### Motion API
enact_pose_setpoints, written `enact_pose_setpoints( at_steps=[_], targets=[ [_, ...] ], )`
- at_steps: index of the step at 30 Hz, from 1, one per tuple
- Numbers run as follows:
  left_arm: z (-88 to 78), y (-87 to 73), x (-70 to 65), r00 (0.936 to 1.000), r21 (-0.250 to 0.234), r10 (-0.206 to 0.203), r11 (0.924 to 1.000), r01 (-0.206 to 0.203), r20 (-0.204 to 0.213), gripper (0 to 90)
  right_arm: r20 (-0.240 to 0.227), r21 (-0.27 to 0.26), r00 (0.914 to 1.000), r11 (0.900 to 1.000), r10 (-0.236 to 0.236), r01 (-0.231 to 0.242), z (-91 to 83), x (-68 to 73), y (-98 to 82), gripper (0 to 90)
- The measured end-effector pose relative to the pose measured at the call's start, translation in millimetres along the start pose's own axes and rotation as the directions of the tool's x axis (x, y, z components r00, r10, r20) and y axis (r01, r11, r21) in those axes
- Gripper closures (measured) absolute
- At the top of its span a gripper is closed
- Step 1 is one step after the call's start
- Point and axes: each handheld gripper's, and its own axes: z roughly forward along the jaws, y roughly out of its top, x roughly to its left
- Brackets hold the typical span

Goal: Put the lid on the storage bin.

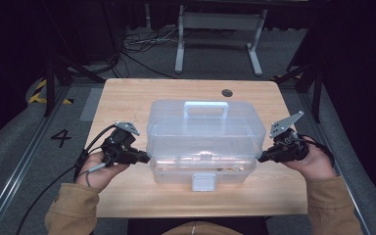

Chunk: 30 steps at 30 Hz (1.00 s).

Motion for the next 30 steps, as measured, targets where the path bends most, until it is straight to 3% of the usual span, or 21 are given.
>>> enact_pose_setpoints(
  at_steps=[30],
  targets=[
    [11.7,-2.1,3.2,0.9997,0.101,-0.011,0.9948,0.009,0.022,85.4,-0.041,0.083,0.9991,0.997,0.009,-0.006,10.6,-2.2,-3.7,90.0]
  ],
)
